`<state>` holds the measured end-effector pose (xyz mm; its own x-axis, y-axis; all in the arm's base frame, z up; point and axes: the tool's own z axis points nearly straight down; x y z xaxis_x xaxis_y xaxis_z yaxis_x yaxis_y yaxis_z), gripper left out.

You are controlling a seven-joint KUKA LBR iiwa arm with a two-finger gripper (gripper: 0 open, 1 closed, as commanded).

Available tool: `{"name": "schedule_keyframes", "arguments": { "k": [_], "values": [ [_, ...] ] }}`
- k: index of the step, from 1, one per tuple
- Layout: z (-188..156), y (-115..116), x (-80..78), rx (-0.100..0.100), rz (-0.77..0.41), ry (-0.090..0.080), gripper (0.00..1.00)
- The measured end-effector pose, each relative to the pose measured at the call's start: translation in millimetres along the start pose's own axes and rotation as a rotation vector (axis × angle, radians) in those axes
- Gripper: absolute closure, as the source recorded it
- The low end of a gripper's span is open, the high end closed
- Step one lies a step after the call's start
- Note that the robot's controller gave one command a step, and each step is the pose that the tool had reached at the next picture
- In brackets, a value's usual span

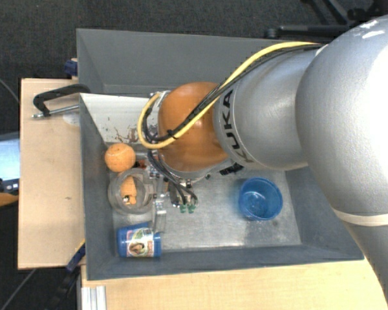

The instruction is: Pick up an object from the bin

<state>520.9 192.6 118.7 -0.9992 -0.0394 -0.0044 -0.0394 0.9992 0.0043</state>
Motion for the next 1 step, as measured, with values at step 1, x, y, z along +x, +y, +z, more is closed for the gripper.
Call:
{"name": "schedule_keyframes", "arguments": {
  "k": [1],
  "values": [
    [18.9, 24.7, -7.2, -0.002, 0.009, -0.005, 0.0]
  ]
}}
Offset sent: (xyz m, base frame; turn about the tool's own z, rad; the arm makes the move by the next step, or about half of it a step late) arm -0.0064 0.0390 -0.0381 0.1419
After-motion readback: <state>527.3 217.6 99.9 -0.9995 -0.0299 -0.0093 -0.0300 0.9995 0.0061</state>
